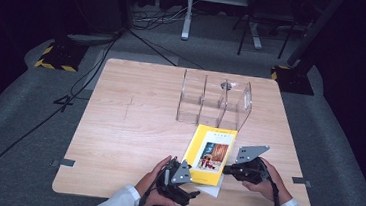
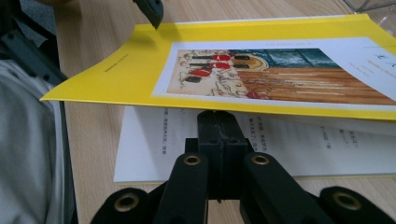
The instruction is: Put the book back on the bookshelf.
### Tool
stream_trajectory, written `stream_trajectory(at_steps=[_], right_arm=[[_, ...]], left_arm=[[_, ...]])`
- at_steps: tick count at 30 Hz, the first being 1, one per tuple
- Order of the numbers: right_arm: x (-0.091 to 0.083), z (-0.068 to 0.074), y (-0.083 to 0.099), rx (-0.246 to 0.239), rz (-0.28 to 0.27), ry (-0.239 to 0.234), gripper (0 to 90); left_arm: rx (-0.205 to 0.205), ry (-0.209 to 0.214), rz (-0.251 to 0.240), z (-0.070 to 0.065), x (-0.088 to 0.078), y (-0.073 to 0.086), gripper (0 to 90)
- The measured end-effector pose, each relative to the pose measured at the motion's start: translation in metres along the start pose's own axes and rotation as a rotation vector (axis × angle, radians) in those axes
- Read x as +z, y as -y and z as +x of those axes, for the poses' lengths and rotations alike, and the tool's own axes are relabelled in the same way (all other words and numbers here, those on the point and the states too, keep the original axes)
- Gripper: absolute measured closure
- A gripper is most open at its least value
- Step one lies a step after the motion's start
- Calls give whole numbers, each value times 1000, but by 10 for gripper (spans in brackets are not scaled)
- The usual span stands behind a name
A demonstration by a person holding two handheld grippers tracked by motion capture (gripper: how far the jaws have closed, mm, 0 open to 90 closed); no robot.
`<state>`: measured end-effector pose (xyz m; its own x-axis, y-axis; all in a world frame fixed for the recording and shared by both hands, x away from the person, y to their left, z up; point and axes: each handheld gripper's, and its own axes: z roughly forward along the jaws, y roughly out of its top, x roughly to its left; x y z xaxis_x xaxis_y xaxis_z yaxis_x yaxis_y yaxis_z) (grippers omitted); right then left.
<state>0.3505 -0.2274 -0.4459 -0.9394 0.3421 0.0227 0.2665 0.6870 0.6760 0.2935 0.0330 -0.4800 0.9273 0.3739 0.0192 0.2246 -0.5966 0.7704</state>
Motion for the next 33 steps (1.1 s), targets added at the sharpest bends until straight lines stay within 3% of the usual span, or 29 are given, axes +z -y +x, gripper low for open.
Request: stream_trajectory(at_steps=[3,7,11,13,17,18,19,21,23,28,30,33], right_arm=[[1,1,-3,6,-3,4,900],[2,1,-6,6,-9,6,900],[2,1,-5,20,-21,5,900],[2,0,-5,21,-27,4,900],[1,0,-4,38,-36,10,900],[0,-1,-4,42,-41,10,900],[0,-1,-4,42,-41,10,900],[-1,-2,-3,50,-52,8,900],[-2,-3,-2,57,-73,-7,879],[-4,-1,1,38,-81,-2,791],[-9,0,1,27,-110,6,701],[-23,0,1,16,-198,38,591]], left_arm=[[-7,-2,-7,-5,10,-4,171],[-21,-78,-11,-12,22,-7,163],[-49,-147,-30,-10,26,-8,238],[-58,-161,-25,-9,25,-5,325],[-44,-150,-52,-6,19,-5,476],[-29,-153,-63,-6,17,-5,536],[-7,-152,-72,-7,14,-5,536],[25,-169,-85,-7,7,-6,666],[27,-176,-103,-4,1,-8,759],[39,-159,-103,6,-13,-5,816],[35,-139,-102,11,-16,-2,821],[25,-113,-94,16,-21,1,821]])
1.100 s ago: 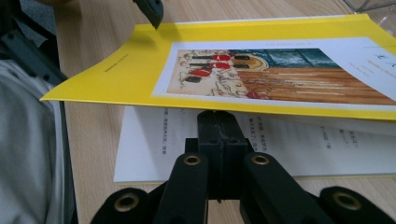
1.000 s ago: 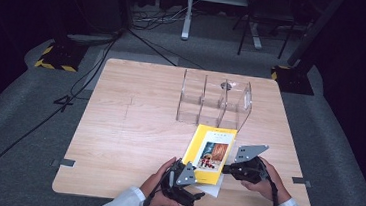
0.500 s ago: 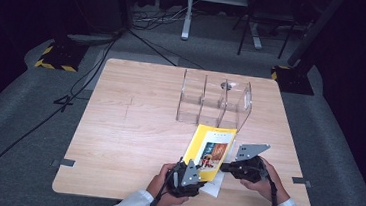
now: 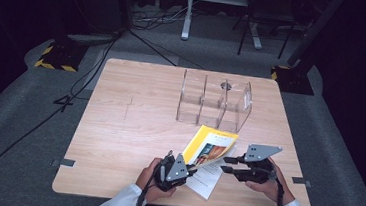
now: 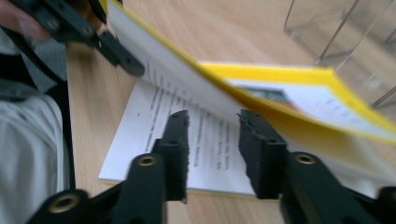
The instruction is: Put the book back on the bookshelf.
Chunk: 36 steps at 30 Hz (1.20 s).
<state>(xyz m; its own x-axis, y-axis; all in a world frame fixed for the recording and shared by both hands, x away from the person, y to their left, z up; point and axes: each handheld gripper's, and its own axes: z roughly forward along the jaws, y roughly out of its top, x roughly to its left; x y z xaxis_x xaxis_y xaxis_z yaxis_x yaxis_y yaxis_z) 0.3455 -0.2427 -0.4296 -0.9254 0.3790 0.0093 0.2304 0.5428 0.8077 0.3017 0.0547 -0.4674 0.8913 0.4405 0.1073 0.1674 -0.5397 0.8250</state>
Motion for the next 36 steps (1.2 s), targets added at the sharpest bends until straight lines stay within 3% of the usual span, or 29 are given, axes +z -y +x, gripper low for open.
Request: stream_trajectory(at_steps=[2,8,14,17,24,29,36], right_arm=[[-6,0,-3,2,-42,10,523],[-16,1,-13,-39,-95,73,416],[-8,0,-23,-78,-124,88,360],[4,2,-28,-119,-95,87,343],[29,8,-31,-178,-20,26,348],[43,7,-26,-182,31,7,349],[55,-4,-16,-159,88,45,365]], left_arm=[[4,13,10,3,-3,2,819],[0,28,45,9,-11,11,812],[-13,42,52,15,-17,15,800],[-5,49,66,18,-20,17,791],[-6,41,65,28,-29,24,782],[-20,19,52,36,-41,32,778],[-43,8,52,45,-51,41,762]])
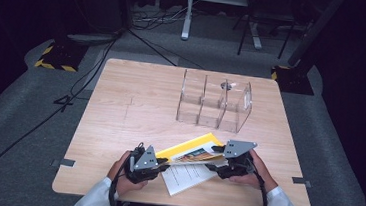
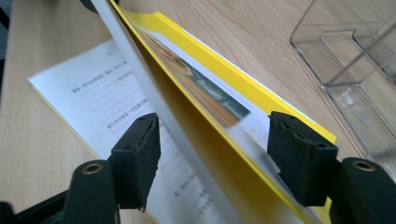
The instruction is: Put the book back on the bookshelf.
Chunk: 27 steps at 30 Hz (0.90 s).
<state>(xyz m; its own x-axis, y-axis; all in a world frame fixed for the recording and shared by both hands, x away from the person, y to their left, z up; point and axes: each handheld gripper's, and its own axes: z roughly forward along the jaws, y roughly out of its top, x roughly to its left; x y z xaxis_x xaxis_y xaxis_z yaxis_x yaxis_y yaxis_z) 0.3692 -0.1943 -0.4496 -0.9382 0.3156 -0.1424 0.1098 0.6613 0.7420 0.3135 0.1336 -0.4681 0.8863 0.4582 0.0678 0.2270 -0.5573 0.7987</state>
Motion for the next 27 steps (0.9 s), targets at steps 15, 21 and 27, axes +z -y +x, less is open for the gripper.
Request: stream_trajectory(at_steps=[15,21,27], right_arm=[[6,-5,29,-42,24,6,471],[3,4,32,-133,-59,56,695],[1,10,27,-203,-51,106,741]], left_arm=[[-21,23,10,24,-8,11,711],[-30,24,5,28,-11,14,682],[-41,-14,26,20,-14,6,576]])
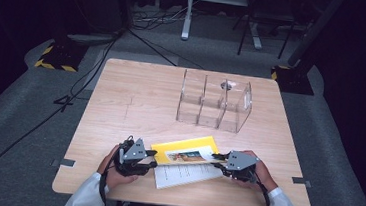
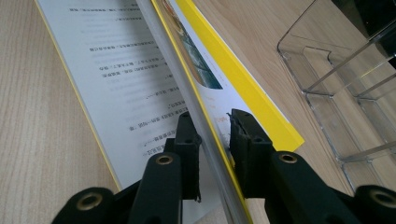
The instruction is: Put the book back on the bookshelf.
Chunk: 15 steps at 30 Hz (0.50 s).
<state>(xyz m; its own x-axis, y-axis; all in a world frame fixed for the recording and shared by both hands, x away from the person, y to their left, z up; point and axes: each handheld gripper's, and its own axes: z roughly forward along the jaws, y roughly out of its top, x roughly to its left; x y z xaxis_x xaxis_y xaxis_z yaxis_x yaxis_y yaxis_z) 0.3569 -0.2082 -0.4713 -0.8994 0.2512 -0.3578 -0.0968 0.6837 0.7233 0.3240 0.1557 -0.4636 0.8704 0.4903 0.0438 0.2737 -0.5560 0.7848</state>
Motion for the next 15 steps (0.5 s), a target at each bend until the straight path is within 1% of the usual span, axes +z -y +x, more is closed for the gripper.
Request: stream_trajectory(at_steps=[1,2,3,4,5,6,7,8,9,11,13,14,15], right_arm=[[0,1,-1,-4,2,5,743],[-1,1,-2,-10,6,7,743],[0,1,-4,-14,10,7,744],[-1,1,-5,-19,15,9,746],[-1,2,-7,-23,18,12,747],[-1,2,-7,-23,18,12,747],[-1,2,-8,-25,20,14,748],[-1,3,-10,-27,23,11,753],[-1,3,-11,-30,23,12,755],[-1,4,-13,-33,26,13,758],[-1,5,-15,-36,29,14,763],[-1,5,-15,-36,28,10,765],[-1,6,-17,-43,27,9,765]], left_arm=[[2,-11,6,-4,0,-3,521],[10,-9,17,-8,0,-7,485],[10,-9,17,-8,0,-7,470],[43,-16,21,-20,2,-16,434],[51,-29,27,-23,3,-19,400],[51,-29,27,-23,3,-19,378],[58,-38,45,-29,5,-26,378],[63,-40,48,-32,6,-28,376],[58,-44,55,-35,9,-32,365],[57,-84,78,-39,14,-38,362],[58,-110,109,-41,19,-42,367],[66,-102,129,-41,22,-43,386],[73,-98,136,-41,23,-43,416]])
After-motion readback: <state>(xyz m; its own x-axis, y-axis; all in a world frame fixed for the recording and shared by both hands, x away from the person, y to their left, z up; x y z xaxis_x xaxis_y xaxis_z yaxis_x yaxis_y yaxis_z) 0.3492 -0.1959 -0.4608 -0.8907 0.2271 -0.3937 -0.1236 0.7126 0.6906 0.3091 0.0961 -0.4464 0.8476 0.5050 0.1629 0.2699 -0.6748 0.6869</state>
